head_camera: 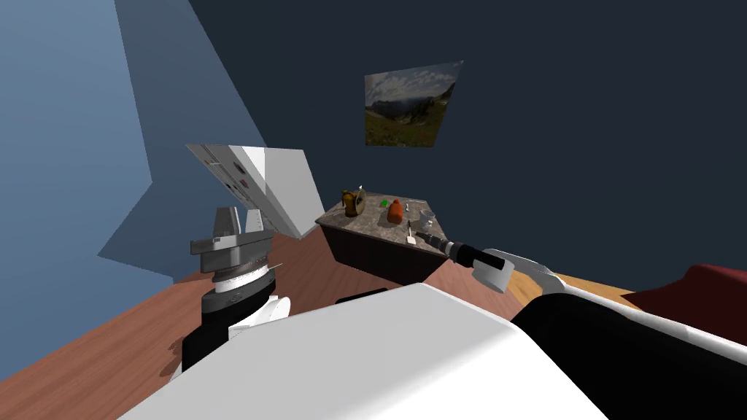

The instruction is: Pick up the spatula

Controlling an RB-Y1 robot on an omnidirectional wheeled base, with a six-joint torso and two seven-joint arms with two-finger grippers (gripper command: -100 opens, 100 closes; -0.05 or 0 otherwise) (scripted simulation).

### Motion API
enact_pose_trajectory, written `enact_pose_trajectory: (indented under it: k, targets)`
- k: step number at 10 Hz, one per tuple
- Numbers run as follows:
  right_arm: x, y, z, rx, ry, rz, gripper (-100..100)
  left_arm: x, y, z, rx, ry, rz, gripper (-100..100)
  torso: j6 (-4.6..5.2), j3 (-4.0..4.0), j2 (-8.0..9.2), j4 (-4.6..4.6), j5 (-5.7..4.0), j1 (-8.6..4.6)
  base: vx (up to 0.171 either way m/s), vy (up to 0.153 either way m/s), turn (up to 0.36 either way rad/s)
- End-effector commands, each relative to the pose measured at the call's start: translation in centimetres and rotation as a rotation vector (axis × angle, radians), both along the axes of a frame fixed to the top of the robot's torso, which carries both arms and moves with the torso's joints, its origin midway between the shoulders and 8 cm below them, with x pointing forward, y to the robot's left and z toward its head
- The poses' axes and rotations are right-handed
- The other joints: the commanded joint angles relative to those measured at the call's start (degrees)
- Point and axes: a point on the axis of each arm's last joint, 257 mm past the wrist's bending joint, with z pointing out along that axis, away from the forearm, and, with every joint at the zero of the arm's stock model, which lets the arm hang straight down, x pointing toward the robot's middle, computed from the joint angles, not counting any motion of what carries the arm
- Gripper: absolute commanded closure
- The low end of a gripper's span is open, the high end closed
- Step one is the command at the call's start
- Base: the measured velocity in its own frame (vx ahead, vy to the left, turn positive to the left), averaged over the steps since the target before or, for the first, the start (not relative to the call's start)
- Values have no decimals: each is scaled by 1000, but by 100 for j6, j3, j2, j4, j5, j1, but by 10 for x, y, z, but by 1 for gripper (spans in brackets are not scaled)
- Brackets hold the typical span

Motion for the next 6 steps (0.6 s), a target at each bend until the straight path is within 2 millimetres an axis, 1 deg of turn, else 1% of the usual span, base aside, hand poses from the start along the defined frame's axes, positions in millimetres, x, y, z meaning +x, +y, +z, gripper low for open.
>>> enact_pose_trajectory:
  k: [1, 2, 3, 4, 5, 6]
  targets:
    - [-2, -13, -9, -26, 40, -2, -100, 0, 0, 0, 0, 0, 0, 0, 0, 0, 0, 0, 0, 0, 14, 20, 96]
    - [-1, -13, -9, -29, 41, 0, -100, 0, 0, 0, 0, 0, 0, 0, 3, -1, -1, 0, -1, -5, 9, 5, -23]
    - [-11, -28, -23, -42, 105, -29, -100, 0, 0, 0, 0, 0, 0, 0, 5, 1, 1, 1, -2, -10, 17, 23, 198]
    - [-10, -28, -22, -54, 109, -18, -100, 0, 0, 0, 0, 0, 0, 0, -1, -1, -2, -1, -1, -5, 18, 18, 116]
    - [-20, -43, -35, -65, 173, -49, -100, 0, 0, 0, 0, 0, 0, 0, 4, -2, -3, 0, -2, -6, 27, 30, 185]
    - [-19, -43, -33, -78, 177, -38, -100, 0, 0, 0, 0, 0, 0, 0, 0, -4, -7, -1, 0, -1, 28, 19, 83]
